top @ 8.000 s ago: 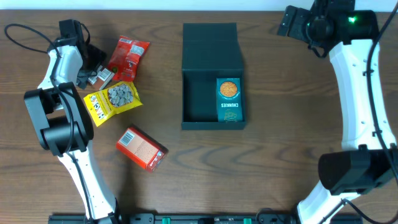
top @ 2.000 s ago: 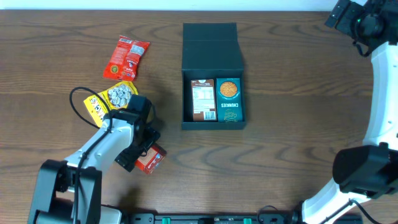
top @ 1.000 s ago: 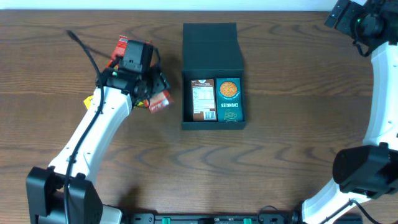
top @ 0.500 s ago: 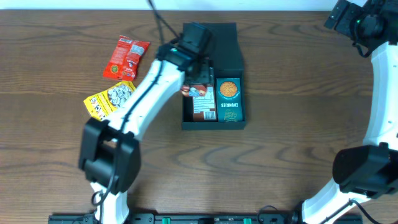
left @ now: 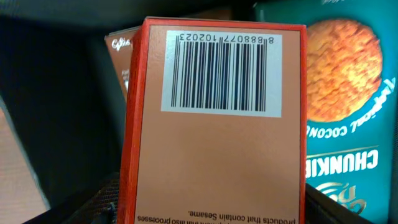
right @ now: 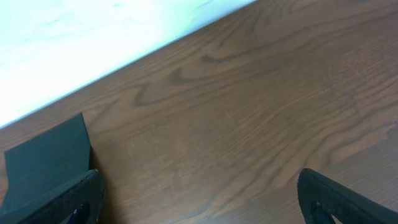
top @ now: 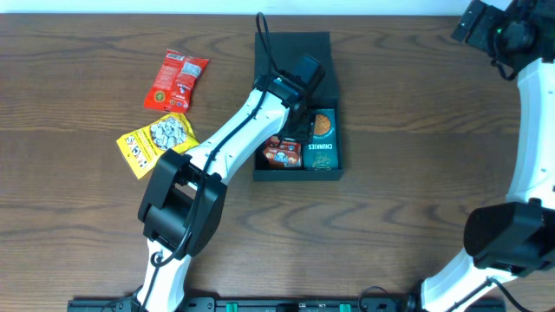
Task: Pack container
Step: 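Carry the orange-red box with the left gripper over the black box, then lower the orange-red box into the black box beside the Pocky box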
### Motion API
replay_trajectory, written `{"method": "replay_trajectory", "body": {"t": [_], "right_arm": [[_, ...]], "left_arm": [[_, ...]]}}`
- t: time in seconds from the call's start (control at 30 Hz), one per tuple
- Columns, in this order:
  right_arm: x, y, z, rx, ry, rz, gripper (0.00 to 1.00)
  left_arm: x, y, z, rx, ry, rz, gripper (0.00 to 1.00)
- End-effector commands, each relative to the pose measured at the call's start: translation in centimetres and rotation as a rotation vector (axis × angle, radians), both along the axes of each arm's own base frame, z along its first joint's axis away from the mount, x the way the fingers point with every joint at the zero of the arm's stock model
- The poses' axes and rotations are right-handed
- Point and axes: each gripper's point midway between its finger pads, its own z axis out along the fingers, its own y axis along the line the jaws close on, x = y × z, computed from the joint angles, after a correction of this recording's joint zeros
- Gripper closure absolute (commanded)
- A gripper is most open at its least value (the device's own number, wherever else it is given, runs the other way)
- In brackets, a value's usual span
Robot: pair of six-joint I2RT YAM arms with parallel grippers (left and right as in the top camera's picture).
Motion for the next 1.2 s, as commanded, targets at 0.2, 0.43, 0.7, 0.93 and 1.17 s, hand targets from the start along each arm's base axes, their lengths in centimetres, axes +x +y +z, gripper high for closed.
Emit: {"method": "replay_trajectory", "body": {"t": [0.2, 0.43, 0.7, 0.93, 1.17], "right_arm": [[-0.2, -0.5, 0.0, -0.009, 0.006, 0.002, 0.01], [-0.2, -0.5, 0.0, -0.009, 0.006, 0.002, 0.01], [-0.2, -0.5, 0.0, -0.009, 0.006, 0.002, 0.01], [-0.2, -0.5, 0.0, -0.009, 0.004, 0.002, 0.01], [-0.2, -0.5, 0.0, -0.009, 0.006, 0.002, 0.01]], "left_arm": [[0.4, 1.5, 0.2, 0.047, -0.012, 0.176, 0.21], [0.6, 1.3, 0.2, 0.04, -0.019, 0.175, 0.03], [1.5, 0.6, 0.8, 0.008, -0.056, 0.176, 0.08], [2.3, -1.8, 1.7, -0.091, -0.078, 0.075, 0.22], [2.8, -0.4, 1.6, -0.026, -0.106, 0.094, 0.19]]}}
